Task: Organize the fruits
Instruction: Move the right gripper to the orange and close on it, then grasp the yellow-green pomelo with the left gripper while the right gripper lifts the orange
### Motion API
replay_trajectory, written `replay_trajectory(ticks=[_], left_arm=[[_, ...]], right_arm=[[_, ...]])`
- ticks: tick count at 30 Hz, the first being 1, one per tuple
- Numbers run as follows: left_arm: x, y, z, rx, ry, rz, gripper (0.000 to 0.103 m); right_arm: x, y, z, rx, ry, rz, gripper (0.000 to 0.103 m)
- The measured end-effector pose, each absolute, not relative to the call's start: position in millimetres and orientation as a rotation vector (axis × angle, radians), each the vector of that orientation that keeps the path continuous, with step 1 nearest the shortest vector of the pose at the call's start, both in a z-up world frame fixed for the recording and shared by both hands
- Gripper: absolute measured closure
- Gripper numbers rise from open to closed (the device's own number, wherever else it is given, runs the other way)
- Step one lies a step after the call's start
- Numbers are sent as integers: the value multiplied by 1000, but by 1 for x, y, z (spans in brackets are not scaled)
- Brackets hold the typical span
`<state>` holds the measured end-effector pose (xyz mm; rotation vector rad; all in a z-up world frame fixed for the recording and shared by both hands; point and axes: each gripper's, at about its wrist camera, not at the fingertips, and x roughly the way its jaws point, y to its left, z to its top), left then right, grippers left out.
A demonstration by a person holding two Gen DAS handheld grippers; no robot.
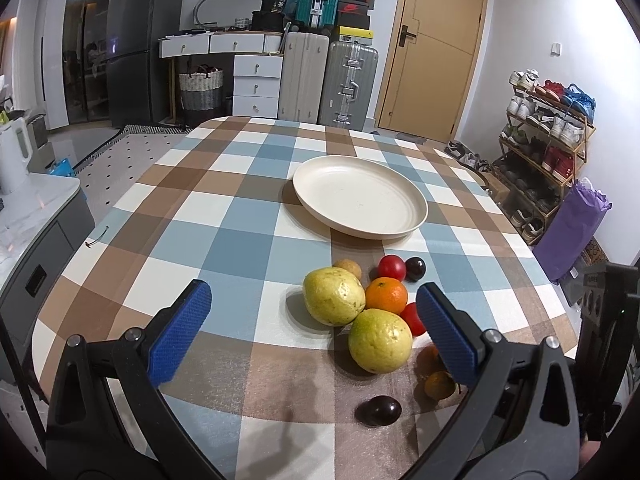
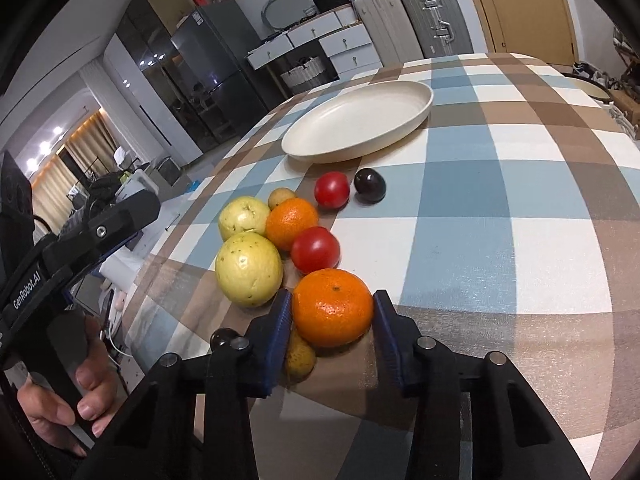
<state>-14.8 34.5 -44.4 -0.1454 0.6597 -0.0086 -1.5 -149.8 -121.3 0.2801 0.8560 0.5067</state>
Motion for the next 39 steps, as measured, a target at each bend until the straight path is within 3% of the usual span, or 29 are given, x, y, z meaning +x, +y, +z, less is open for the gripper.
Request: replay_trajectory(ticks=[39], left_arm=[[26,22,-109,-311,940,-169,1]], right_arm=[[-6,-172,-113,334,785,555,62]])
